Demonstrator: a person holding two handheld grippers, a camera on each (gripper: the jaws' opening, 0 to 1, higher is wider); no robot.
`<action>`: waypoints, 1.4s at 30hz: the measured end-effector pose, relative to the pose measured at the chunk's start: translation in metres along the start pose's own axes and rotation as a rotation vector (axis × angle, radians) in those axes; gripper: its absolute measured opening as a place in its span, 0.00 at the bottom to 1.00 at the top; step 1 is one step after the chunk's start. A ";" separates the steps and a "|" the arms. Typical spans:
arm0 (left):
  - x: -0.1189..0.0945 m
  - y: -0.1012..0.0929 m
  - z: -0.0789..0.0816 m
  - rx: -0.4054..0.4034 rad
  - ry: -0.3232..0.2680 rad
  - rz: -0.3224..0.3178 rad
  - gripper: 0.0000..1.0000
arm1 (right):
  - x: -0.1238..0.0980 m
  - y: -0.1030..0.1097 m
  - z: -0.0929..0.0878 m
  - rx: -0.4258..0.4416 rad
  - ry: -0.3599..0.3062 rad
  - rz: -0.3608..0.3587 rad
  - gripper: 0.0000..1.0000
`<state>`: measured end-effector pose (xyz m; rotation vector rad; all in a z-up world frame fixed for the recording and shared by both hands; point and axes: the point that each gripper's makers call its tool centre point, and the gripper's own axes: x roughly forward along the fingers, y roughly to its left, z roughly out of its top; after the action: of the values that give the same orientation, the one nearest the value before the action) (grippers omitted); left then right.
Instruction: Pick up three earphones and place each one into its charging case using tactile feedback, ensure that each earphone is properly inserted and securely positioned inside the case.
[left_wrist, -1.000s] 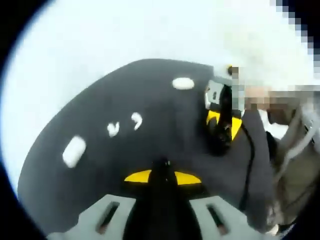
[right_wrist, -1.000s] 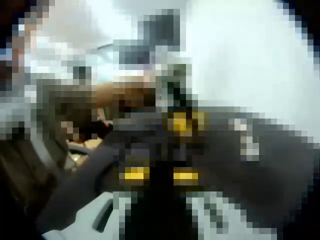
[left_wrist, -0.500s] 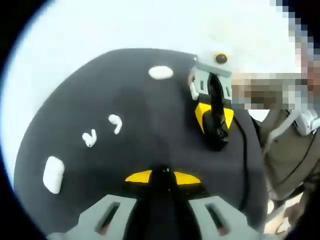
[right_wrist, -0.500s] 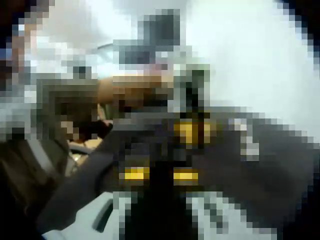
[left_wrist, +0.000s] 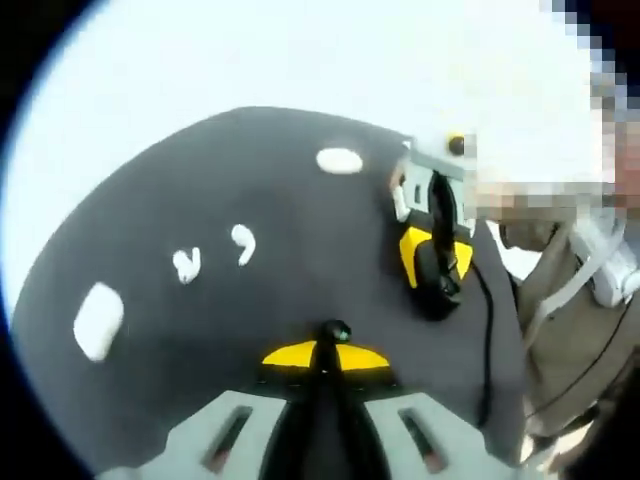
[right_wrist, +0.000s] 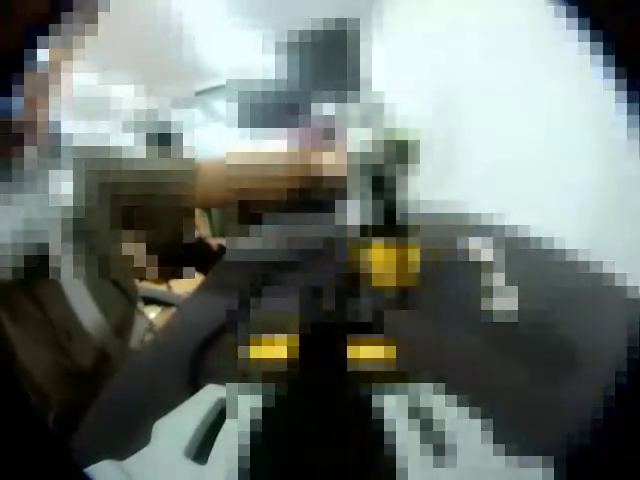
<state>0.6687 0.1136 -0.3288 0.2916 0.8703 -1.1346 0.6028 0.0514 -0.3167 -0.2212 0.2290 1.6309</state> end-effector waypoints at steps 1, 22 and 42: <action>-0.001 -0.001 -0.003 -0.016 0.015 0.002 0.05 | 0.000 0.000 0.000 -0.001 0.000 0.000 0.18; 0.007 0.003 0.011 0.242 0.120 -0.006 0.11 | -0.001 -0.002 -0.003 -0.012 0.006 0.002 0.18; 0.009 0.001 0.021 0.301 0.117 -0.029 0.15 | 0.001 -0.002 -0.003 -0.028 0.020 -0.003 0.18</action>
<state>0.6804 0.0950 -0.3213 0.5997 0.8067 -1.2860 0.6048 0.0513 -0.3200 -0.2590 0.2208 1.6301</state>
